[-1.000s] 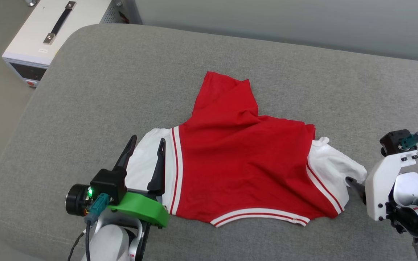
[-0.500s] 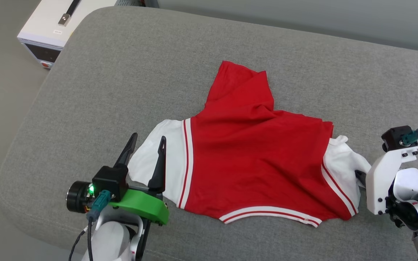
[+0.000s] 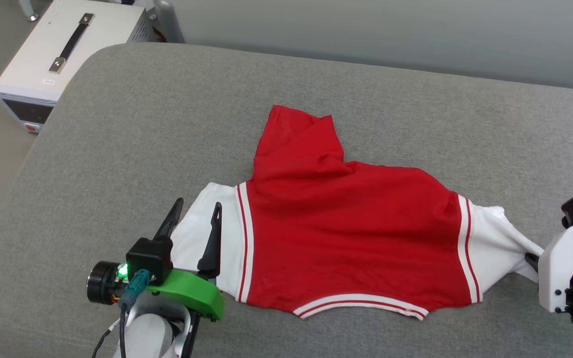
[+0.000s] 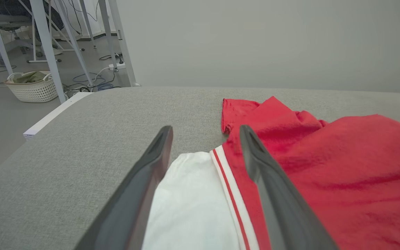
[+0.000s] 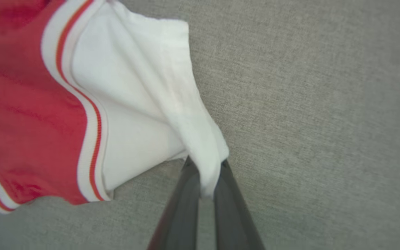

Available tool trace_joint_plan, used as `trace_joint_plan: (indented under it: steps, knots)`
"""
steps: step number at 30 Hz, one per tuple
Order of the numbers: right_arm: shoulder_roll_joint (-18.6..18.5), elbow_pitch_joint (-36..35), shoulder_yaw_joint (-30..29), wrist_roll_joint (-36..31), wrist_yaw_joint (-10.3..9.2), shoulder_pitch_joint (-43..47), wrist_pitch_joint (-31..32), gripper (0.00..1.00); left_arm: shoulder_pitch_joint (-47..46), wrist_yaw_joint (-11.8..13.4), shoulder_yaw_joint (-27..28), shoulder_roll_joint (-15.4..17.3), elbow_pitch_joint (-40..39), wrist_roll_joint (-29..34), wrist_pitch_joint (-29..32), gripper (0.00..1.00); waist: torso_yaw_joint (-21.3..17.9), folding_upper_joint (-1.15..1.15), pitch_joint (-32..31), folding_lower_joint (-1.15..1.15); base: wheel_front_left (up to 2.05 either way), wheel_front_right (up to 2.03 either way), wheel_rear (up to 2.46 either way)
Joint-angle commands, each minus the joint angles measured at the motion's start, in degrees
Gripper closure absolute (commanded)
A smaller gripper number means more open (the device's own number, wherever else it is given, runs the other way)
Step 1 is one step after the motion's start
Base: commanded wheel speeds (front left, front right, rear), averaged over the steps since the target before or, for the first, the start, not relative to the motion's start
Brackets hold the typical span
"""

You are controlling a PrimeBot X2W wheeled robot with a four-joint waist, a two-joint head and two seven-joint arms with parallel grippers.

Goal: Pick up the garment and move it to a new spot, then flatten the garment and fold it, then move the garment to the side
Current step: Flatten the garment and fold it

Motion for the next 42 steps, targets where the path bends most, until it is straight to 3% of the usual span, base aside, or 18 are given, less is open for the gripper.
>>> trace_joint_plan:
  steps: [1,13,21,23,35,42]
  knots:
    - [-0.79,-0.59,-0.97,0.39,-0.04,0.96,0.23,1.00,0.53,-0.30,0.29,-0.04,0.17,0.36,-0.35,0.00,-1.96,0.00,-1.34,0.00,0.00,0.00,0.00]
    - [-5.29,-4.84,-10.27,-0.14,-0.04,8.97,3.90,1.00,0.43,-1.16,0.35,-0.63,2.84,0.60,-0.35,0.00,-5.12,0.00,-0.66,0.00,0.00,0.00,0.00]
    - [-5.12,-4.62,-13.78,0.25,-0.04,12.61,3.29,1.00,0.07,-2.00,0.25,-0.91,6.64,-0.07,-0.35,0.00,-5.67,0.00,-0.32,0.00,0.00,0.00,0.00]
    - [-4.58,-3.69,-13.31,-0.28,-0.04,12.19,0.47,0.00,-0.34,-2.16,0.31,-0.91,7.72,-0.03,-0.35,0.00,-5.84,0.00,-0.75,0.00,0.00,0.00,0.00]
    - [-3.28,-7.64,-11.76,-2.02,-0.04,12.34,-14.25,0.00,0.58,-2.79,0.42,-1.05,6.37,-0.36,-0.35,0.00,-7.30,0.00,-3.98,0.00,0.00,0.00,0.00]
    - [3.64,-12.97,-12.21,-4.71,-0.04,16.36,-25.42,0.00,2.11,-3.26,0.00,-1.22,4.95,-0.98,-0.35,0.00,-8.63,0.00,-4.65,0.00,0.00,0.00,0.00]
